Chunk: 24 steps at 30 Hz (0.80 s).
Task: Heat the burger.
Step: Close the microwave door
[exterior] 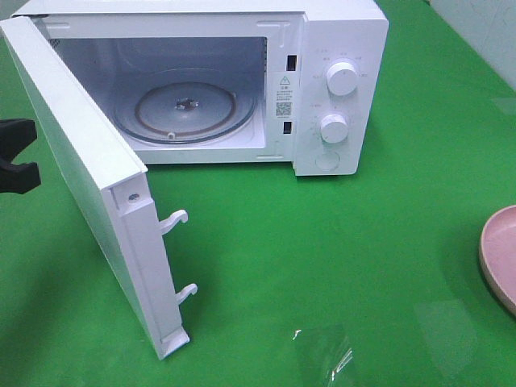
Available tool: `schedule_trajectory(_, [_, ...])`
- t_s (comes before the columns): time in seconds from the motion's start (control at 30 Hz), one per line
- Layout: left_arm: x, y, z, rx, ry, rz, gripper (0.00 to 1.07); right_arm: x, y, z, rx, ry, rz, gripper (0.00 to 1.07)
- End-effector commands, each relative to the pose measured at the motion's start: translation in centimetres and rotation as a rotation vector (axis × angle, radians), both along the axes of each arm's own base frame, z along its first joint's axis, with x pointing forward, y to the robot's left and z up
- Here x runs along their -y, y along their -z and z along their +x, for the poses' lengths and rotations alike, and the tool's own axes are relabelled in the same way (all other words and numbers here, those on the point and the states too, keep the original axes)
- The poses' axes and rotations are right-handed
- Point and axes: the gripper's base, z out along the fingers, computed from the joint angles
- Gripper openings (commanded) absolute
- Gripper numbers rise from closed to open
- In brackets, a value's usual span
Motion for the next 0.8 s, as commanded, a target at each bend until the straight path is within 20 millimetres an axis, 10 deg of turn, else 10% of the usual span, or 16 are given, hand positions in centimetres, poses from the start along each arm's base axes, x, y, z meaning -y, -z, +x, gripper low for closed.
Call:
schedule_trajectory(0.03, [0.7,-0.1,0.2,0.006,-0.007,-0.034,0.0,0.0,0.0,-0.4,0.033,0.003,-0.006,0.76])
schedule_trajectory(0.8, [6.9,1.4,3.1,-0.034,0.087,-0.031,0.0,0.0,0.0,-0.4,0.033,0.003,-0.006,0.76])
